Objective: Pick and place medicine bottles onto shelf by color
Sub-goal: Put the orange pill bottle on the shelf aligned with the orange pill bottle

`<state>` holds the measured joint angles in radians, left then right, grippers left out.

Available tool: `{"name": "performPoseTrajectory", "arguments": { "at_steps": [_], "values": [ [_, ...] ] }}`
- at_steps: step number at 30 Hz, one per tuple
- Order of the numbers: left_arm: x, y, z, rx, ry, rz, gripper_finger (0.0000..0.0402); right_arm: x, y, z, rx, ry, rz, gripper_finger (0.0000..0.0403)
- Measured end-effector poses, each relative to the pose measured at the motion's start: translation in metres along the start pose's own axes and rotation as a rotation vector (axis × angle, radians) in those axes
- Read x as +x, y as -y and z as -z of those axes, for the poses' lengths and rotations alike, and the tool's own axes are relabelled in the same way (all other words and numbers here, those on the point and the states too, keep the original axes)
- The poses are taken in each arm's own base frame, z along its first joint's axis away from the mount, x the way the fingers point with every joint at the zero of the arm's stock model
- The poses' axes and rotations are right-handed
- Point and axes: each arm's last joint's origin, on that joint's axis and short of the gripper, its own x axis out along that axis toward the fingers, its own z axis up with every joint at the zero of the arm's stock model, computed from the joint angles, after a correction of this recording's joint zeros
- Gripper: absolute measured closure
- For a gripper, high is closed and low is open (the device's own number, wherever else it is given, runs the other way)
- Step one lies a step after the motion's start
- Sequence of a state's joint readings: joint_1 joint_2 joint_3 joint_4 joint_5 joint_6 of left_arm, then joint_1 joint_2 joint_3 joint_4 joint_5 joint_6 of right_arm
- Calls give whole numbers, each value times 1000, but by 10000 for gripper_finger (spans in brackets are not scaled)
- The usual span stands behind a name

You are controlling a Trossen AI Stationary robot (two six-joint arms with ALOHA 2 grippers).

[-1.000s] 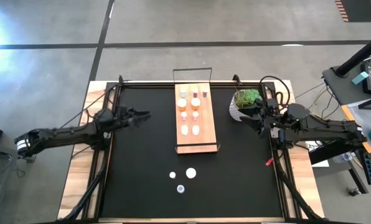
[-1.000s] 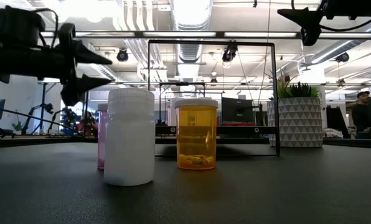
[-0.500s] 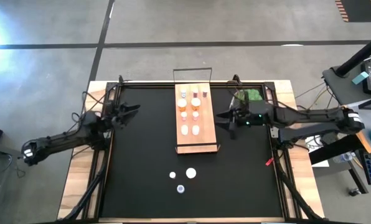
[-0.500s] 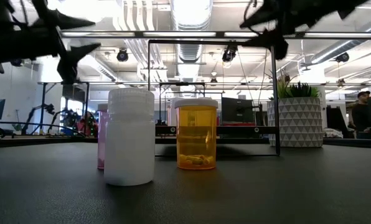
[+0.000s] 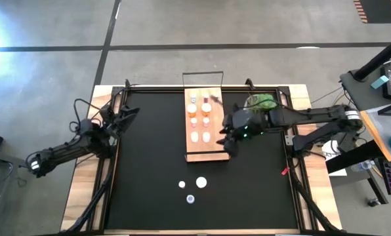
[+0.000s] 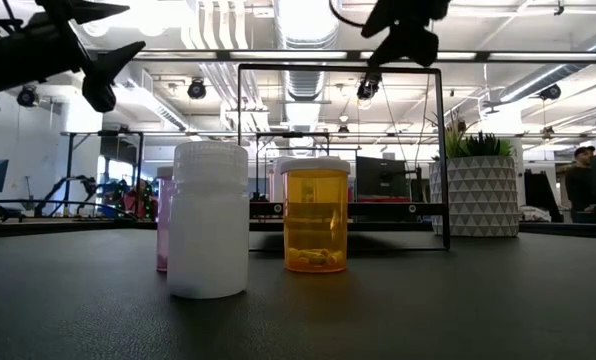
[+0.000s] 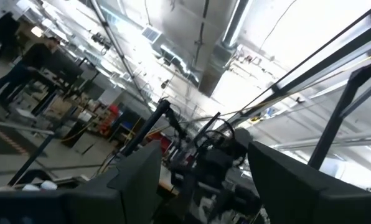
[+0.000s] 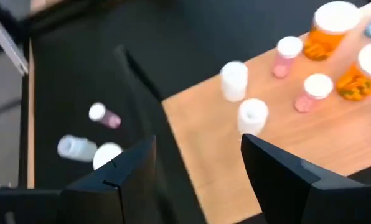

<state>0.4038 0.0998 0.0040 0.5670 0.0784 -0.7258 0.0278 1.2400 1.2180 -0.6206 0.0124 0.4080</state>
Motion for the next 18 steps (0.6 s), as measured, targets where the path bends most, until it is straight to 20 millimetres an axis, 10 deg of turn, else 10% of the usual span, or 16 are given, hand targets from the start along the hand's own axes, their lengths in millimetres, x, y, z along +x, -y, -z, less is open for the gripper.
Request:
{"name": "performPoseTrajectory", "arguments": {
  "at_steps": [18],
  "values": [
    [-1,1,-1,1,12,10,178,89,-77,-26,-16,-166,2,177]
  ]
}}
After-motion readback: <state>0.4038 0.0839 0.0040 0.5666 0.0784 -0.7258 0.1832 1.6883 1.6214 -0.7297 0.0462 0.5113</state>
